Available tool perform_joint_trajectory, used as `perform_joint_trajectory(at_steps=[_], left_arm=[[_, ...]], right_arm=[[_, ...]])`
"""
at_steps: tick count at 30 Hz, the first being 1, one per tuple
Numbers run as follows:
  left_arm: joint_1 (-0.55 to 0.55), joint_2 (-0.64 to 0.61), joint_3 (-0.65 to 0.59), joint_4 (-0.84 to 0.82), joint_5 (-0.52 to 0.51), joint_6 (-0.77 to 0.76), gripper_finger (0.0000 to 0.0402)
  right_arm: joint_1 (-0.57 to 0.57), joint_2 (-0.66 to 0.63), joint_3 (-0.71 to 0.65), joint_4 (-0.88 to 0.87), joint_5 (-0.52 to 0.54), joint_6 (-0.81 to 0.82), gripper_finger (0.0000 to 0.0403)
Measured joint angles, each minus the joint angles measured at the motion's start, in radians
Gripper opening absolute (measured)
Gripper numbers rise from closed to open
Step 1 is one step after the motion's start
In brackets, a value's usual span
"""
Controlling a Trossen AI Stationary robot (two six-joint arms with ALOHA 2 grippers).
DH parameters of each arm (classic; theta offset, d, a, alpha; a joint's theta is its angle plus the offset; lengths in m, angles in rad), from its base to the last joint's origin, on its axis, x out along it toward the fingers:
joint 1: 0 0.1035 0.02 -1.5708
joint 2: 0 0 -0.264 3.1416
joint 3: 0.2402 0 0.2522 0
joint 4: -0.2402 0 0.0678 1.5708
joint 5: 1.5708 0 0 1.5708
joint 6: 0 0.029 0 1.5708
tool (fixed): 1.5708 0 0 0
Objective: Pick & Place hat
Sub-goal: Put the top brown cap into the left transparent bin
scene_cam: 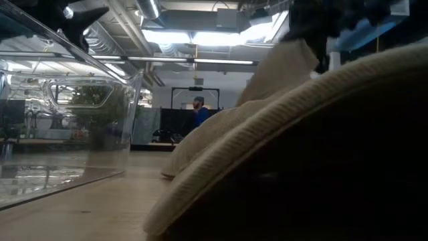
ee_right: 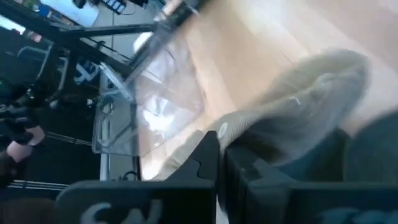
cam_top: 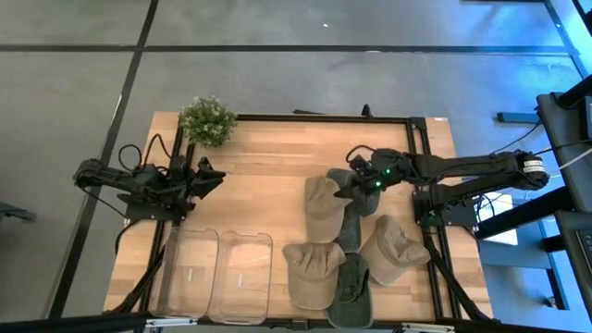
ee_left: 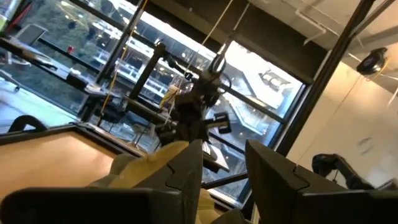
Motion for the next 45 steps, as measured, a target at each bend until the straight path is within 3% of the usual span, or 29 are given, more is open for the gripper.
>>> perform_joint_trajectory(at_steps=[9,15,19,26,31,37,41,45], left_arm=[[0.016,0.428,0.365,-0.079,0.096,0.162,0.0084],[0.102,0.718,0.644,-0.274,0.135,0.232,0.0094],[0.162,0.847,0.769,-0.347,0.218,0.308,0.0106],[0.225,0.910,0.832,-0.516,0.243,0.302,0.0139],[0.261,0.952,0.832,-0.536,0.240,0.261,0.0162],[0.275,0.964,0.832,-0.519,0.233,0.258,0.0162],[0.266,0.964,0.832,-0.523,0.240,0.259,0.0160],[0.265,0.964,0.832,-0.524,0.292,0.273,0.0163]], right_arm=[[0.000,0.048,0.240,-0.173,0.002,-0.181,0.0004],[0.003,0.083,0.262,-0.177,-0.057,-0.207,0.0004],[0.003,0.105,0.262,-0.215,-0.072,-0.211,0.0004],[0.003,0.113,0.263,-0.240,-0.076,-0.233,0.0003],[0.003,0.119,0.263,-0.220,-0.078,-0.233,0.0003],[0.003,0.177,0.264,-0.065,-0.191,-0.230,0.0003],[0.003,0.252,0.334,-0.076,-0.246,-0.258,0.0003],[0.003,0.337,0.486,-0.225,-0.255,-0.379,0.0003]])
